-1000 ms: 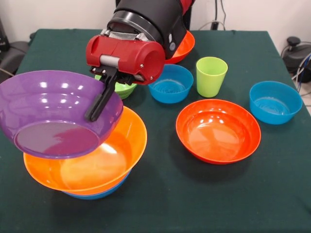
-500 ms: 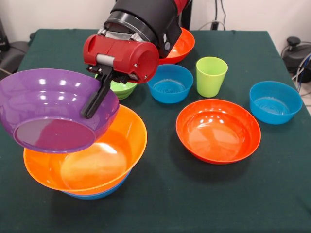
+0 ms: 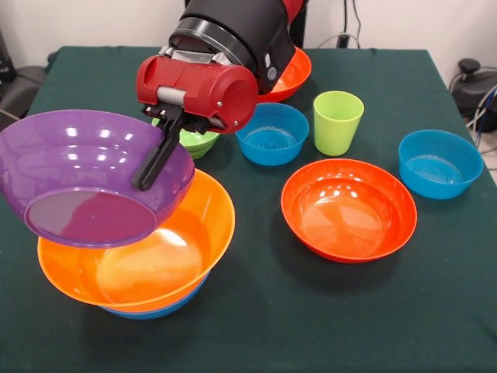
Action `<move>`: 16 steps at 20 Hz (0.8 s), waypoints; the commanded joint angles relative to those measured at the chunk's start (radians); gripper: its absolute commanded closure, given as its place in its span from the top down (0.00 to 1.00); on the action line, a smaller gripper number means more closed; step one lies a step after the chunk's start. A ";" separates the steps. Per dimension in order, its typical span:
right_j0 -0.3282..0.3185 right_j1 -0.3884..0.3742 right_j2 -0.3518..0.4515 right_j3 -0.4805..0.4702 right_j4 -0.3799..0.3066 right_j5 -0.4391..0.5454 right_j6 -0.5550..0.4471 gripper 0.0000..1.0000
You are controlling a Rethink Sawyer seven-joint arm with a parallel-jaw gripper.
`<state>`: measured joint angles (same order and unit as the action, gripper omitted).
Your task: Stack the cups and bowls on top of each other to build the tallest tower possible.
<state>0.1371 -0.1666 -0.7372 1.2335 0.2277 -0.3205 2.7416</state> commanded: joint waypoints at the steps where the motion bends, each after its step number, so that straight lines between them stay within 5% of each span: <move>1: 0.031 0.039 0.093 0.017 0.078 -0.007 0.083 0.00; 6: 0.046 0.067 0.082 0.019 0.133 -0.028 0.075 0.00; 16: 0.044 0.065 0.086 0.021 0.121 -0.026 0.062 0.00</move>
<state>0.1768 -0.1086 -0.7369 1.2334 0.3322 -0.3301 2.7416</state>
